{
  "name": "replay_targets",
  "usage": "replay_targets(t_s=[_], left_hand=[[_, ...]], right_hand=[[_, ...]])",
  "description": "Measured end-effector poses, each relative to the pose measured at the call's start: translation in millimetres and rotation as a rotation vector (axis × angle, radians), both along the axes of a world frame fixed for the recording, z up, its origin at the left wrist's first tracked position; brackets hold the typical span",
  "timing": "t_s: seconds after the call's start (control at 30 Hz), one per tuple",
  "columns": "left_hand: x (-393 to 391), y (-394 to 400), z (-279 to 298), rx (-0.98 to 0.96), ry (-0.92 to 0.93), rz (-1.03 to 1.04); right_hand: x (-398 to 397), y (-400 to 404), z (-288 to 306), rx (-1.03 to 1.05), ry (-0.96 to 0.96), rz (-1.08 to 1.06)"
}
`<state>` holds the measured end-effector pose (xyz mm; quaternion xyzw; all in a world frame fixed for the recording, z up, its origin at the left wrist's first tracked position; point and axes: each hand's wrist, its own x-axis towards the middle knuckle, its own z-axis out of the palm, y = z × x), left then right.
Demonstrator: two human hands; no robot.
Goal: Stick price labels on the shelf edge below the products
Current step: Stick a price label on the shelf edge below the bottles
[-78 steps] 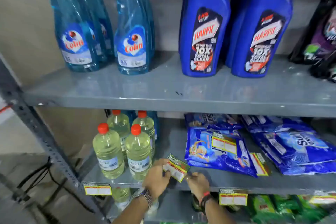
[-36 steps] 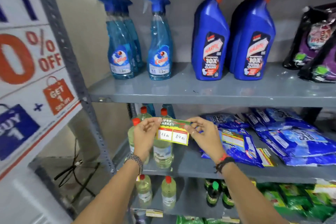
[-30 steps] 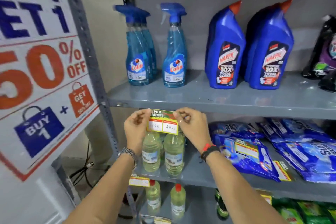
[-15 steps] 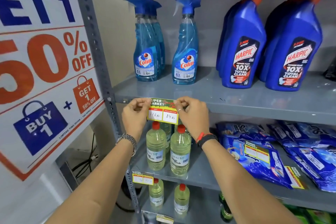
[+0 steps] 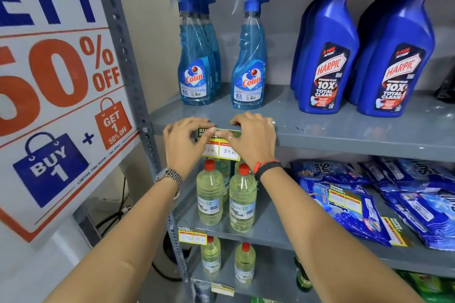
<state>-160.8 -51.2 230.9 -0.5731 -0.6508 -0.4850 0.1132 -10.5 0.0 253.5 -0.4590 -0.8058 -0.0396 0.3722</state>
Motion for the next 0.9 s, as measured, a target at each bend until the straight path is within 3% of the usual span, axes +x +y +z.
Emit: replay_targets(t_s=[0.23,0.53,0.63,0.73,0.77,0.83,0.9], left_hand=[[-8,-1,0,0.018,-0.069,-0.055],[-4,-2,-8,0.056,0.007,-0.082],[19,0,-16,0.146,-0.076,0.022],[75,-1,-42,0.321,-0.320,0.313],[101,-1,-52,0.383,-0.377,0.319],[157,9,-80,0.450,-0.389,0.155],[208,26,-110,0.381,-0.391,-0.018]], right_hand=[[12,-8,-1,-0.094,0.136,0.086],[32,-11,9,-0.196,-0.037,0.219],[64,-14,0,-0.151,0.062,0.323],[118,-14,-39,0.157,0.230,0.214],[138,-13,-55,0.232,0.271,0.155],[184,-3,-92,0.206,0.326,0.031],[229,12,-128,0.036,0.357,-0.076]])
